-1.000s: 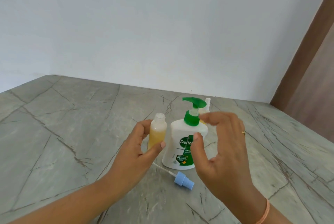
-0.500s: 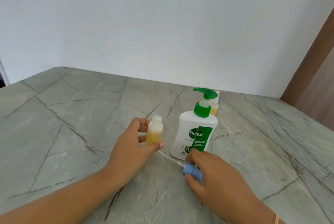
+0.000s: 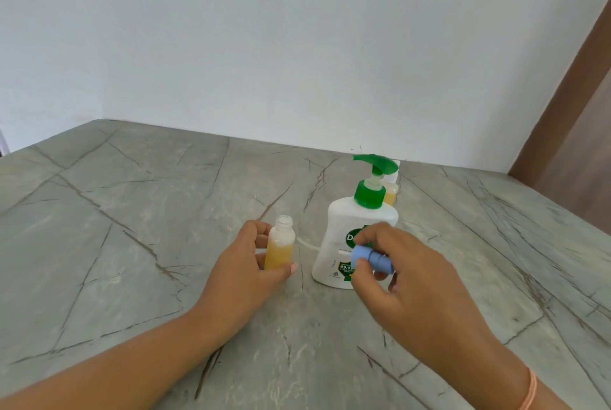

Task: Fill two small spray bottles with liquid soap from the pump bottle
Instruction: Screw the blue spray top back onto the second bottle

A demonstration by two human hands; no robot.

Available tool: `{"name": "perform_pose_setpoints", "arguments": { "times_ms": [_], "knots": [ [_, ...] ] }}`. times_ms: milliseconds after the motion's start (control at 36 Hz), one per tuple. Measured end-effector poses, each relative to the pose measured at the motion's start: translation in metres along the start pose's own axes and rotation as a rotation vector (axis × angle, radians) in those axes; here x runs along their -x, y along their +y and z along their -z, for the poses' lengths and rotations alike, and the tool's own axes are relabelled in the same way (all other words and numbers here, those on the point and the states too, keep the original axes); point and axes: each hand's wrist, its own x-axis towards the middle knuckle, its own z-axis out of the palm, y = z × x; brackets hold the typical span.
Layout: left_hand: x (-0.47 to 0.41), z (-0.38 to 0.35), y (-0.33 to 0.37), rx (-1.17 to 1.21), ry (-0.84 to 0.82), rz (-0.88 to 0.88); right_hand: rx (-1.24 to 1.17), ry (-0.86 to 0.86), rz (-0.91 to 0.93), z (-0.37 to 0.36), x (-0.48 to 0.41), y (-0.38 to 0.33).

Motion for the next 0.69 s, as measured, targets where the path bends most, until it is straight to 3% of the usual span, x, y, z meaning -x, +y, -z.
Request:
{"name": "perform_pose_setpoints", "arguments": {
  "times_ms": [278,695],
  "knots": [
    [0.000,-0.002,-0.001,-0.029,-0.029,0.012,-0.332,0.175,0.002,0.018,-0.027,-0.020],
    [-0.002,-0.004,-0.001,-0.078,-0.057,-0.011,-0.266,0.099,-0.005,0.009,-0.053,-0.033]
  ]
}}
